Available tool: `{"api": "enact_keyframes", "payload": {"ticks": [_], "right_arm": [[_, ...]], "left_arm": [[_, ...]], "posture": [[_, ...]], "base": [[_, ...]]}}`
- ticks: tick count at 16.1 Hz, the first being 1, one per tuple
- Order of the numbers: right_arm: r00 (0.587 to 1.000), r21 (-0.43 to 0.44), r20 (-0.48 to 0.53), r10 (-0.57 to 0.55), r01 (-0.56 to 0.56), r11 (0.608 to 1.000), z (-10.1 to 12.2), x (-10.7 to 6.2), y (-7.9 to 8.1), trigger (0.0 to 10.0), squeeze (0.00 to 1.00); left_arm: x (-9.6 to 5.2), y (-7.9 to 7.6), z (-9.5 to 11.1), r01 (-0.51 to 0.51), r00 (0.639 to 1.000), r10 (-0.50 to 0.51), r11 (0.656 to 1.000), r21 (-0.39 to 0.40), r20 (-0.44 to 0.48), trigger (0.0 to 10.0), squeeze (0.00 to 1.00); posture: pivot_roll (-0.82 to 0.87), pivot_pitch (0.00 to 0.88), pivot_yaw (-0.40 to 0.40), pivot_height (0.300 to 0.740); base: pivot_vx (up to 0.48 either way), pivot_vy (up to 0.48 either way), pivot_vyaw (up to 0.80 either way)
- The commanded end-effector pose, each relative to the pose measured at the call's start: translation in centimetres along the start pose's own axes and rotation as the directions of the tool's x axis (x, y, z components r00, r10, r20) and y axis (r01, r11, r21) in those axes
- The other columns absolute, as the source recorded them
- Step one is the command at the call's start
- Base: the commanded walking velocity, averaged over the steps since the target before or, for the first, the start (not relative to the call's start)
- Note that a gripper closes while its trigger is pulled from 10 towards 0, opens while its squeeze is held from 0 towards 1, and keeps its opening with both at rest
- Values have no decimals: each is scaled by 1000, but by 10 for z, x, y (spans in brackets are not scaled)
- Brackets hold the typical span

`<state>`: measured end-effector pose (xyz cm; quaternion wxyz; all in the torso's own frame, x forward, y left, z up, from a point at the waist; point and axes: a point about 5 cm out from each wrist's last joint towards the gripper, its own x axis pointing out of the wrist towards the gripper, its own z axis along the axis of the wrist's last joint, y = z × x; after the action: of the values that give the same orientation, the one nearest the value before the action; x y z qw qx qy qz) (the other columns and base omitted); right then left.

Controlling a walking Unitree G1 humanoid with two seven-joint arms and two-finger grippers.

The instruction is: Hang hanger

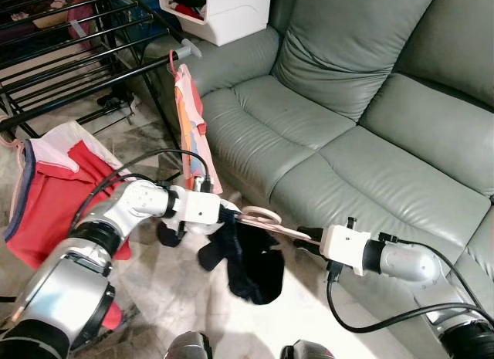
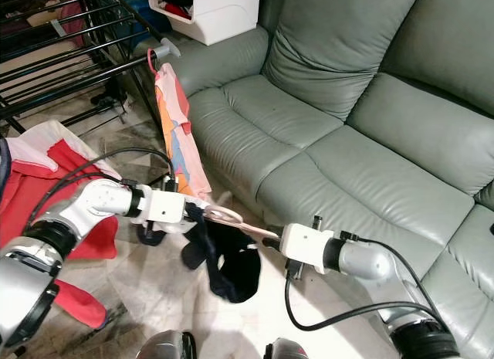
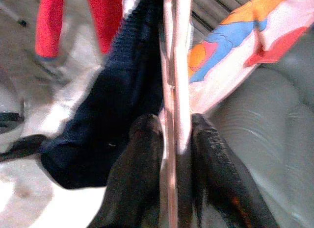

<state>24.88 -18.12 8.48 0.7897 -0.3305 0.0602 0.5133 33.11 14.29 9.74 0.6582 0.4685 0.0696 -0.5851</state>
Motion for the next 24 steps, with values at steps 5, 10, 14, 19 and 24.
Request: {"api": "enact_keyframes", "payload": {"ticks": [5, 10, 14, 19, 24], "right_arm": [[988, 63, 10, 153, -154, 986, 21, -26, -25, 10000, 1000], [988, 169, 146, -42, 17, 986, 45, -52, -74, 10000, 1000], [918, 328, 278, -281, 184, 926, 56, -55, -86, 10000, 1000], [892, 439, 218, -397, 274, 856, 38, -27, -56, 10000, 1000], [785, 441, -29, -618, 565, 697, 7, -13, -66, 10000, 1000]], "left_arm": [[-7, 1, -9, -74, 997, 73, 997, -37, -22, 0, 0], [-7, -4, -19, -141, 989, 133, 979, -145, -63, 0, 0], [-11, 5, -35, -397, 918, 358, 822, -409, -172, 0, 0], [-19, 22, -30, -457, 867, 485, 684, -568, -113, 0, 0], [-43, 48, 0, -363, 851, 496, 793, -489, 172, 0, 0]], "posture": [[-103, 27, 71, 740], [-101, 26, 64, 740], [-105, 29, 61, 740], [-109, 32, 62, 740], [-94, 36, 62, 740]], "base": [[0, 0, 0], [0, 0, 0], [0, 0, 0], [0, 0, 0], [0, 0, 0]]}}
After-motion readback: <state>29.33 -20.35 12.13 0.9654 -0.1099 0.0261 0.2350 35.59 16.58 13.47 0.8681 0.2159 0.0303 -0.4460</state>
